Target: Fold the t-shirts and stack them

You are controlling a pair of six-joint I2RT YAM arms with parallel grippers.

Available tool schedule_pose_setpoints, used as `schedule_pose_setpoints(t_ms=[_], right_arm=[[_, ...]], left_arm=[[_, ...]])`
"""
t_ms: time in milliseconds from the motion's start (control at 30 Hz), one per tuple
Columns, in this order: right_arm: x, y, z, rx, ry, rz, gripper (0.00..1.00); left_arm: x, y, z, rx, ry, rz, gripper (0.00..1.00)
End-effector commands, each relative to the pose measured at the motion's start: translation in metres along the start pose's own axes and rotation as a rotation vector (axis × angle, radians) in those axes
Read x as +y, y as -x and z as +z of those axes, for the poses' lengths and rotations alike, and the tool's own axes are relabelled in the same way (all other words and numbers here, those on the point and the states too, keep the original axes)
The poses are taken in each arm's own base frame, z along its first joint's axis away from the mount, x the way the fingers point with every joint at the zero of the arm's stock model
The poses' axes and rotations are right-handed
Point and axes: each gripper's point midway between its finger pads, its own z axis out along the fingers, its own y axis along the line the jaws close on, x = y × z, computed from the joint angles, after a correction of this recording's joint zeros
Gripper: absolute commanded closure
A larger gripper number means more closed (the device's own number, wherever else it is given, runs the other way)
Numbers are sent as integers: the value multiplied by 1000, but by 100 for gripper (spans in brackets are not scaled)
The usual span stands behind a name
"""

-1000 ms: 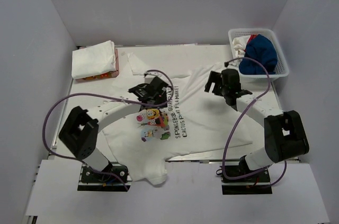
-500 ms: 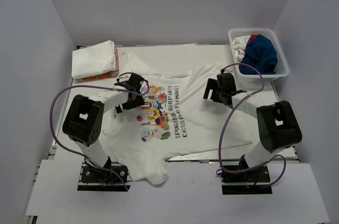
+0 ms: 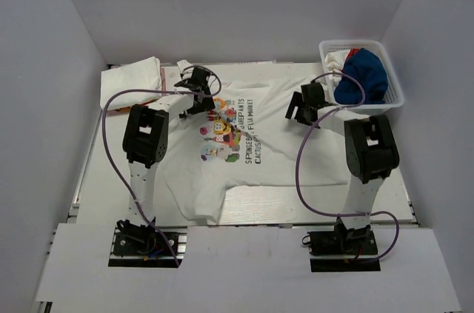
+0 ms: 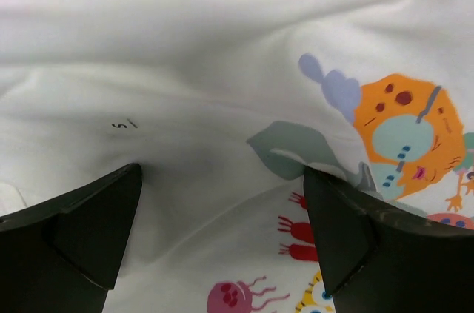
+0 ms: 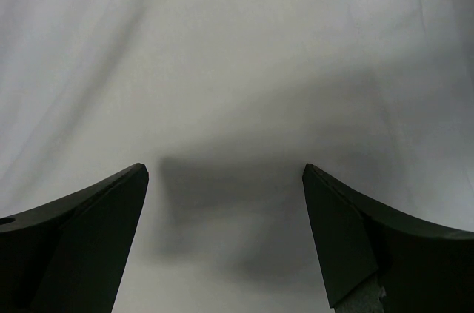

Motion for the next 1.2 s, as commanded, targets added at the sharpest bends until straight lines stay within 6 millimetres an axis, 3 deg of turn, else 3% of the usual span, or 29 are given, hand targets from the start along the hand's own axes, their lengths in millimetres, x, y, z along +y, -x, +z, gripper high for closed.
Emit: schedule_pose_setpoints(t_ms=[0, 33, 67, 100, 167, 200, 233, 333, 367, 400, 433, 467, 500, 533, 567, 600, 667, 700, 733, 767, 800, 833, 867, 900, 933, 967, 1033, 1067, 1167], right_arm=[[0, 33, 16, -38, -38, 2, 9], [0, 40, 19, -49, -39, -11, 9], [6, 61, 24, -87, -34, -7, 9], [8, 66, 25, -92, -32, -12, 9], [12, 70, 30, -79, -20, -43, 9], [21, 88, 25, -116, -1, -51, 9], [21, 90, 24, -117, 4, -74, 9], [30, 107, 1, -166, 35, -120, 9], [33, 102, -3, -162, 57, -136, 9], [37, 117, -24, -210, 80, -129, 9], [41, 121, -31, -230, 102, -126, 9], [38, 104, -31, -202, 110, -136, 9], [43, 119, -57, -259, 143, -126, 9], [38, 107, -57, -239, 141, -127, 9], [44, 102, -63, -233, 171, -120, 9], [43, 98, -76, -241, 187, -102, 9], [46, 74, -83, -185, 242, -95, 9], [42, 52, -86, -143, 256, -94, 9], [60, 37, -95, -94, 368, -113, 9], [73, 32, -107, -103, 431, -143, 9], [76, 12, -114, -75, 485, -212, 9], [98, -2, -129, -70, 538, -267, 9], [100, -8, -132, -64, 537, -282, 9], [98, -18, -130, -55, 516, -284, 9], [101, -16, -138, -79, 522, -272, 9], [96, -19, -137, -72, 509, -265, 9], [72, -18, -132, -67, 377, -187, 9], [64, -27, -129, -42, 344, -156, 9], [39, -54, -126, 6, 273, -78, 9]], left_arm=[[-11, 17, 22, 31, -52, 77, 0], [-16, 19, 31, 30, -63, 99, 0], [-22, 30, 31, 7, -75, 115, 0], [-33, 55, 24, -44, -110, 149, 0], [-42, 66, 24, -58, -128, 178, 0], [-48, 87, 12, -101, -147, 178, 0], [-49, 87, 10, -98, -157, 194, 0], [-53, 107, -27, -164, -223, 187, 0], [-52, 112, -38, -185, -232, 181, 0], [-49, 105, -44, -173, -243, 185, 0], [-47, 118, -73, -212, -275, 173, 0], [-44, 121, -86, -225, -282, 160, 0], [-44, 106, -91, -201, -284, 166, 0], [-38, 100, -99, -188, -280, 159, 0], [-37, 99, -129, -199, -317, 138, 0], [-27, 68, -122, -125, -314, 136, 0], [-27, 34, -137, -49, -386, 90, 0], [-14, 2, -146, 10, -412, 83, 0], [-8, -15, -149, 40, -422, 67, 0], [4, -56, -143, 128, -406, 51, 0], [8, -64, -158, 132, -435, 25, 0], [13, -81, -163, 166, -439, 21, 0], [24, -113, -162, 235, -419, 19, 0], [30, -125, -167, 247, -416, 11, 0], [36, -126, -179, 222, -435, -8, 0], [46, -156, -178, 274, -423, 1, 0], [60, -182, -188, 332, -404, -27, 0], [70, -206, -190, 384, -389, -24, 0], [96, -233, -202, 427, -325, -98, 0]])
